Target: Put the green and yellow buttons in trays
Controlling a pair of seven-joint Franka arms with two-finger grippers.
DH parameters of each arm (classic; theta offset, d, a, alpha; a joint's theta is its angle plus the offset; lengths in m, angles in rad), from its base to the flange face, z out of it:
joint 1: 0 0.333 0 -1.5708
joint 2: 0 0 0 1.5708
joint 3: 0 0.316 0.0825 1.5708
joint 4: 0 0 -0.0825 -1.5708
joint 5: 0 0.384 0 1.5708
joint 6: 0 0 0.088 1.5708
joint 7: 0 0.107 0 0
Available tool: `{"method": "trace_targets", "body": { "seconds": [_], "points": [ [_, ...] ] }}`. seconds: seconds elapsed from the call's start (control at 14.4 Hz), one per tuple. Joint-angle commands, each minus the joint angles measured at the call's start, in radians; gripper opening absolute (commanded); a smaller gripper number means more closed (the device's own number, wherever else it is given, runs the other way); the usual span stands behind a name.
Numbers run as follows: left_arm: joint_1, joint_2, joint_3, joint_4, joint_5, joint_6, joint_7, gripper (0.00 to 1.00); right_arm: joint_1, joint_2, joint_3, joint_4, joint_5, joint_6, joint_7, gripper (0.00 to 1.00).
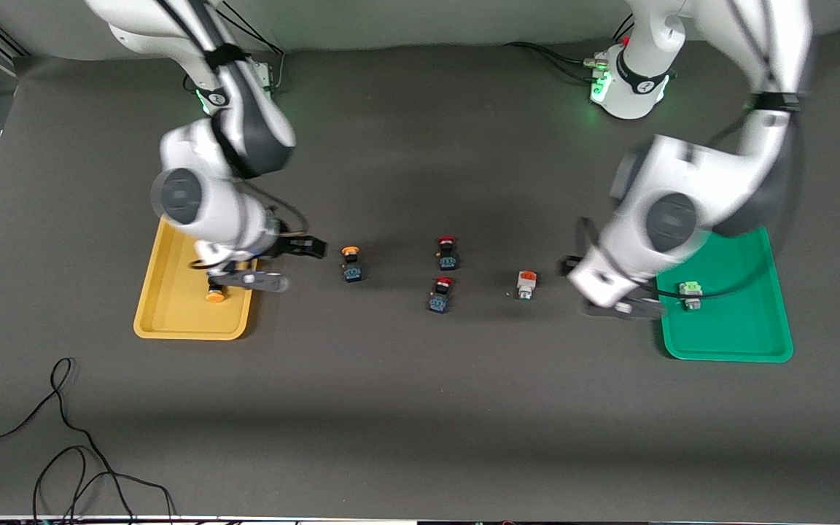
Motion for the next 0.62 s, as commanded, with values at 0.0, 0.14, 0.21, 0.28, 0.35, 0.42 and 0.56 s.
{"method": "trace_targets", "body": {
  "seconds": [0.0, 0.14, 0.21, 0.28, 0.35, 0.42, 0.56],
  "points": [
    [-0.062, -0.021, 0.024, -0.016, -0.005, 0.027, -0.074, 1.0, 0.028, 0.111, -0.009, 0.011, 0.025, 0.093, 0.012, 1.0],
    [-0.063, -0.015, 0.024, -0.058, -0.017, 0.098, -0.074, 1.0, 0.086, 0.168, -0.009, 0.003, 0.032, 0.166, 0.019, 1.0],
    [-0.065, -0.012, 0.024, -0.112, -0.018, 0.179, -0.074, 1.0, 0.094, 0.194, -0.008, -0.009, 0.053, 0.212, 0.026, 1.0],
    [-0.066, -0.001, 0.024, -0.166, -0.018, 0.264, -0.074, 1.0, 0.111, 0.215, -0.008, -0.018, 0.088, 0.261, 0.026, 1.0],
    [-0.069, 0.02, 0.024, -0.206, -0.018, 0.342, -0.074, 1.0, 0.138, 0.238, -0.008, -0.021, 0.122, 0.297, 0.026, 1.0],
    [-0.077, 0.057, 0.024, -0.221, -0.018, 0.403, -0.075, 1.0, 0.154, 0.257, -0.008, -0.021, 0.139, 0.312, 0.026, 1.0],
    [-0.088, 0.135, 0.024, -0.221, -0.016, 0.494, -0.075, 1.0, 0.175, 0.277, -0.008, -0.039, 0.139, 0.332, 0.024, 0.99]
  ]
}}
